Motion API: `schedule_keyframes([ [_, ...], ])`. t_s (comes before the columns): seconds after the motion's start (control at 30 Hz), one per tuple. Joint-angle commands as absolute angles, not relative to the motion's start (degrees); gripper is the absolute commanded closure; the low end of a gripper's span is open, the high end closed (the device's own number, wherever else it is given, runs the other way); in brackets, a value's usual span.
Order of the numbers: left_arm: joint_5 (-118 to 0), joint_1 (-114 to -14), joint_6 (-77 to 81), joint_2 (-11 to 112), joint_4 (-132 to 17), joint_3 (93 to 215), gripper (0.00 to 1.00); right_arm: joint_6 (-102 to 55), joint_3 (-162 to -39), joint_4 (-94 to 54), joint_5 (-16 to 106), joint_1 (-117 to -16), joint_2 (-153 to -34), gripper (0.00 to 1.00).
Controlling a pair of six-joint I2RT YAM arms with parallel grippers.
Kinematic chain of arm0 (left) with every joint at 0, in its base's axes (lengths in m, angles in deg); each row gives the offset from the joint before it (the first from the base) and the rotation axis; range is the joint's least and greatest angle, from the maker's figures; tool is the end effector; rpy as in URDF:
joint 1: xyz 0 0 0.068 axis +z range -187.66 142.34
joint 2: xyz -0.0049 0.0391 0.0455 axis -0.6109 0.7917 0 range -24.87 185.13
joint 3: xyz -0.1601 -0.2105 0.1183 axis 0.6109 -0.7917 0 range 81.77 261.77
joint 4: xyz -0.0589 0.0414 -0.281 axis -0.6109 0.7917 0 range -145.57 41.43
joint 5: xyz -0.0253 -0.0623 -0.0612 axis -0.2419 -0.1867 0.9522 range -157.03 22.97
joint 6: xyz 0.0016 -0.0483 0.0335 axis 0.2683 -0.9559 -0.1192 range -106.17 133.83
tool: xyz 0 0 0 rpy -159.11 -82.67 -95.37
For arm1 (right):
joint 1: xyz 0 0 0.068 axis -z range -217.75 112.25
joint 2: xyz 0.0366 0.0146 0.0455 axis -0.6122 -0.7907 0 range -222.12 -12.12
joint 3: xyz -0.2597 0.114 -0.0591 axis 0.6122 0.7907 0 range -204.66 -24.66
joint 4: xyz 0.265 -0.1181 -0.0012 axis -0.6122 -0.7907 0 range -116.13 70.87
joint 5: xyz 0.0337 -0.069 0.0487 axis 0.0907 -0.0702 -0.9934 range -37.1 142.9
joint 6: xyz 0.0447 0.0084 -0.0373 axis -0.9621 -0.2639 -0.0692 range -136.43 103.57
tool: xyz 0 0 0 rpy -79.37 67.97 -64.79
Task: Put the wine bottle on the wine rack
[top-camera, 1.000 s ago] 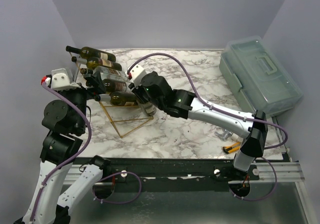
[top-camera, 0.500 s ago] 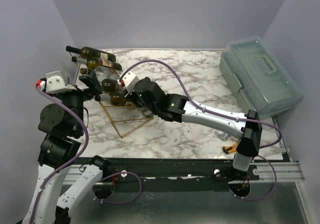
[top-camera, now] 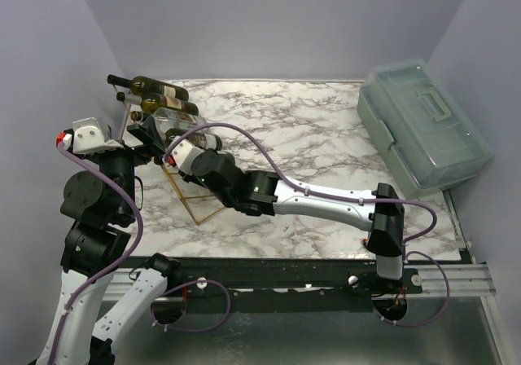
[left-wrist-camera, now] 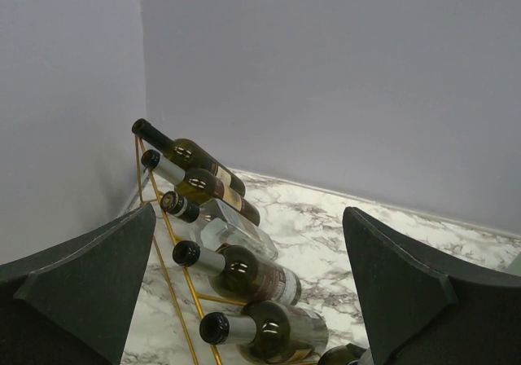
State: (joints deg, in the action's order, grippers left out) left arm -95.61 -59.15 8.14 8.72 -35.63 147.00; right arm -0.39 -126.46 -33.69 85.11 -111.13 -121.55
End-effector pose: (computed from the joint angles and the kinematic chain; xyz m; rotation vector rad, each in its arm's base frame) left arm 0.0983 -0.0168 0.4873 -0.2291 1.3731 -0.0547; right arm 0.1637 0.4692 0.3602 -1.0540 1.5787 0.1289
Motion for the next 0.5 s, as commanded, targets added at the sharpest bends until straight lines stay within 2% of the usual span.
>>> schedule_keyframes([
  [0.0, -96.39, -59.28, 8.29, 8.05, -33.96, 148.30, 0.01, 2.02, -129.17, -35.02, 90.99, -112.67, -124.98, 0.91],
  [0.47, -96.56, -59.28, 7.30, 7.14, -33.06, 147.88, 0.01, -1.99, -135.17, -37.76, 90.87, -113.92, -129.35, 0.78],
])
